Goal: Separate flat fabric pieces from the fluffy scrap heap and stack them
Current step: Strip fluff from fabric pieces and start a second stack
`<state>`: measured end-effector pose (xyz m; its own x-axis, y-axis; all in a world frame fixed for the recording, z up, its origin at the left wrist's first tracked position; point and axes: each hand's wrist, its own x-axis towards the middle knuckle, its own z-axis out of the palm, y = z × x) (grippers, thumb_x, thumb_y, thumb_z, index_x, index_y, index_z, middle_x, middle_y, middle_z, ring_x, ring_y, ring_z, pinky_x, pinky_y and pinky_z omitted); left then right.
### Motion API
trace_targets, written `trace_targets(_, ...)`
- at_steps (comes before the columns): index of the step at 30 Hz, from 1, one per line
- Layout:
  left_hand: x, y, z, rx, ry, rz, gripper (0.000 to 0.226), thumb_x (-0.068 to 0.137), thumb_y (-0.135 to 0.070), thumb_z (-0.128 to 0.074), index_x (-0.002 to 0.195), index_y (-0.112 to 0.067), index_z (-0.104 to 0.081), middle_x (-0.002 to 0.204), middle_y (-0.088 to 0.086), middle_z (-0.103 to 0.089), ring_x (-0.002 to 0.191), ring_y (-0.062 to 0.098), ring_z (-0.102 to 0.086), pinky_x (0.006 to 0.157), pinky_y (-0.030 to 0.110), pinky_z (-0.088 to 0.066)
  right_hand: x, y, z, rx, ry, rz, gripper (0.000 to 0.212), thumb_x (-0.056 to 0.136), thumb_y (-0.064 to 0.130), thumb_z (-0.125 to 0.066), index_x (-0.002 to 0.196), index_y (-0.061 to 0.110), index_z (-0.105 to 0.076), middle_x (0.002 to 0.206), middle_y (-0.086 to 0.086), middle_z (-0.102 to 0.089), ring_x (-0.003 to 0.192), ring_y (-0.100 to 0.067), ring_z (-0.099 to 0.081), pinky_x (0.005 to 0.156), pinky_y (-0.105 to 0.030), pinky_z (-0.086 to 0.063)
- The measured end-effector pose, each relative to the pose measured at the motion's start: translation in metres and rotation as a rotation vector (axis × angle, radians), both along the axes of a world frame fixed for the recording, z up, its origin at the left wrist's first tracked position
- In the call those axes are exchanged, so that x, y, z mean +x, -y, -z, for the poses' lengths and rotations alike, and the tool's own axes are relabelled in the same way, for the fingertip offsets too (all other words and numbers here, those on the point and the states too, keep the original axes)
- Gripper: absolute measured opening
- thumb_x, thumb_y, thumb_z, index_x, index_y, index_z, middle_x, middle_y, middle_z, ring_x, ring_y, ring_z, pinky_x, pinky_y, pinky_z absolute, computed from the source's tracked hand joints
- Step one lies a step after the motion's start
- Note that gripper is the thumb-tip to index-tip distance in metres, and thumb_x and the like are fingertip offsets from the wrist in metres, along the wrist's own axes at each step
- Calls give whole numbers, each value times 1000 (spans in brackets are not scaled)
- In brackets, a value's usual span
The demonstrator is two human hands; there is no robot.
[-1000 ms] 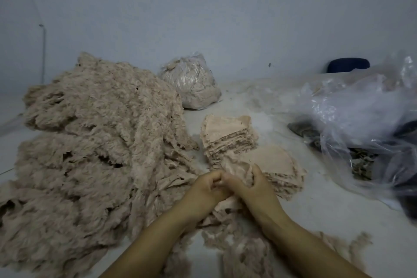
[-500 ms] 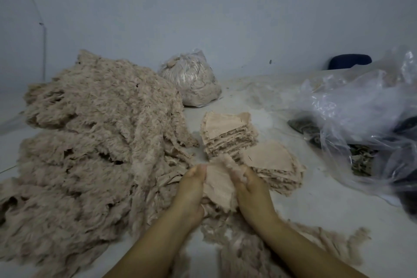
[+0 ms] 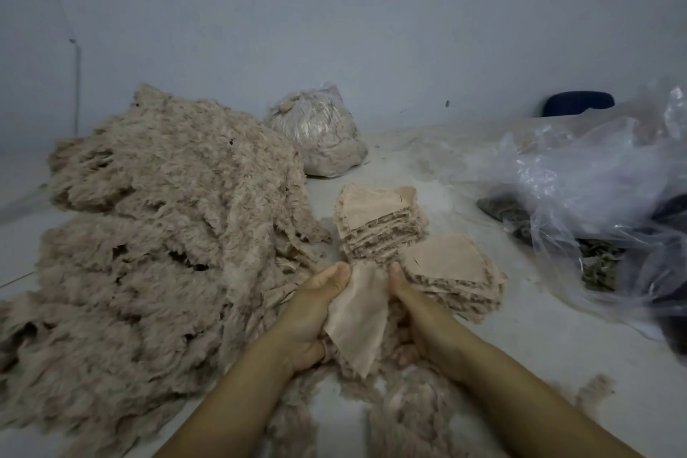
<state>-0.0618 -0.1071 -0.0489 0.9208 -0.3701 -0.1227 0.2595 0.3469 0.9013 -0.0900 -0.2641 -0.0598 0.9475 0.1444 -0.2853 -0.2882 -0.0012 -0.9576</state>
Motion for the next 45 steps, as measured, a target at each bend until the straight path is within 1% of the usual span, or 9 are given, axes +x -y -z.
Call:
trace_targets(4,1,-3,1,0,9,7,24,79,-24,-57,88,-5,-68,83,14,-71,70,22,-68,62,29,-57,3,-4,5,213,179,142,38,86,45,-57,78,8,-63,45,-2,-46,35,-11,-38,34,-18,-29)
trace_targets(8,5,-7,1,-8,28,-88,20,76,-25,-57,80,-7,-65,70,9,-69,58,16,-66,51,23,-54,4,-3,8,97,360,294,42,93,38,-48,59,13,-44,40,2,-36,36,-11,-29,39,-21,-28)
trace_targets(12,14,-20,-5,-167,-18,-194,18,90,-21,-50,90,-9,-64,72,7,-71,59,17,-68,49,26,-55,-2,10,6,15,323,176,43,100,33,-42,66,8,-55,36,1,-38,28,-11,-29,34,-18,-25)
trace_targets(14,14,-22,-5,-145,-12,-206,20,96,-19,-45,94,-9,-63,69,5,-70,57,14,-67,48,23,-54,-9,10,2,-131,310,-49,56,95,51,-40,63,12,-65,41,-1,-50,30,-10,-40,35,-18,-31)
trace_targets(17,9,-14,-2,-119,4,-118,18,93,-18,-48,94,-7,-63,67,6,-69,55,14,-66,48,21,-52,-9,1,0,-236,338,-1,66,81,72,-37,72,18,-73,66,-3,-68,51,-8,-59,50,-16,-44)
trace_targets(23,4,1,2,-78,162,-15,23,83,-27,-55,81,-11,-71,81,12,-71,71,19,-69,61,29,-57,-2,-22,0,364,41,46,51,83,49,-58,110,6,-68,104,-13,-73,97,-25,-70,82,-36,-56)
trace_targets(28,3,6,7,190,328,-238,21,87,-28,-58,77,-12,-66,68,1,-67,60,13,-61,52,21,-48,2,-20,-1,355,251,401,29,94,25,-56,102,0,-65,95,-21,-71,84,-31,-68,74,-39,-55)
trace_targets(31,6,4,9,288,410,-311,24,89,-22,-60,68,-10,-61,60,-2,-61,56,12,-55,51,20,-44,4,-12,-4,168,405,484,27,93,26,-59,76,4,-56,66,-13,-56,61,-22,-53,53,-24,-43)
trace_targets(45,9,9,10,340,427,-349,53,80,-42,-63,73,10,-61,68,15,-55,64,21,-49,65,34,-41,24,21,-28,-190,558,514,44,83,24,-72,44,18,-52,41,13,-42,39,-3,-37,40,-16,-29)
